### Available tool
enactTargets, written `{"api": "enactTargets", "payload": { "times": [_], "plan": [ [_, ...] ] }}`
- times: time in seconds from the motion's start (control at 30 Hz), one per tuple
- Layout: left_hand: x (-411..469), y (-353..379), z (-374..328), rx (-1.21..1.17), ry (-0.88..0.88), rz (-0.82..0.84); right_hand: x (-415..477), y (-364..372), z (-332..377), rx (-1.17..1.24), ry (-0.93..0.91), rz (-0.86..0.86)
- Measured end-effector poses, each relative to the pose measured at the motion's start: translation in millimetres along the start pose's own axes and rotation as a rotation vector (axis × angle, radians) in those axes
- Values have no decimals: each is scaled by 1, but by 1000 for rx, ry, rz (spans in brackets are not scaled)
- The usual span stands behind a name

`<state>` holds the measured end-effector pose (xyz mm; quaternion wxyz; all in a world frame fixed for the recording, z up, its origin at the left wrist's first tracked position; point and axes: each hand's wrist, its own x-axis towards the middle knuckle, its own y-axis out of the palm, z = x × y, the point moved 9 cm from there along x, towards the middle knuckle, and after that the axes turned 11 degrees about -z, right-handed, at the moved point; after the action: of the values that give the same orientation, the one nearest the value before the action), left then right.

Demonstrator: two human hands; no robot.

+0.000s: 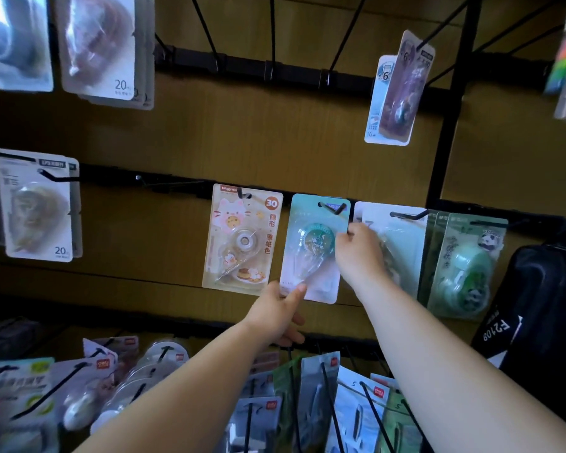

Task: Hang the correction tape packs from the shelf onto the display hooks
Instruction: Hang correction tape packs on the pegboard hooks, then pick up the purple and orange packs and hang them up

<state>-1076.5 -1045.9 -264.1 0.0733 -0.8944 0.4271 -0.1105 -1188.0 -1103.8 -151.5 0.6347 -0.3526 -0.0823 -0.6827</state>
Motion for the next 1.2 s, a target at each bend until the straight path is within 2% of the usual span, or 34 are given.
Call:
{"api": "enactTargets", "payload": {
  "times": [0.13, 0.23, 0.37, 0.5, 0.67, 0.87, 1.07, 1.2],
  "plan": [
    [-30, -2, 29, -30, -69, 18, -35, -3, -12, 6, 33, 123],
    [-66, -8, 43, -44, -7, 34, -66, -8, -27, -71, 39, 196],
    [-126, -22, 82, -90, 25, 54, -115, -8, -60, -38, 91, 274],
    [-176, -26, 160, -153, -116, 5, -171, 3, -102, -50, 141, 403],
    [-203, -5, 282, -96, -407, -17, -241, 36, -181, -173, 248, 631],
    [-200, 9, 381, 52, -634, -42, -307, 75, -293, -258, 556, 779],
    [-175, 30, 443, 187, -683, -30, -360, 105, -384, -366, 845, 869],
    [-148, 57, 466, 372, -587, 75, -368, 111, -436, -306, 1088, 692]
  ]
}}
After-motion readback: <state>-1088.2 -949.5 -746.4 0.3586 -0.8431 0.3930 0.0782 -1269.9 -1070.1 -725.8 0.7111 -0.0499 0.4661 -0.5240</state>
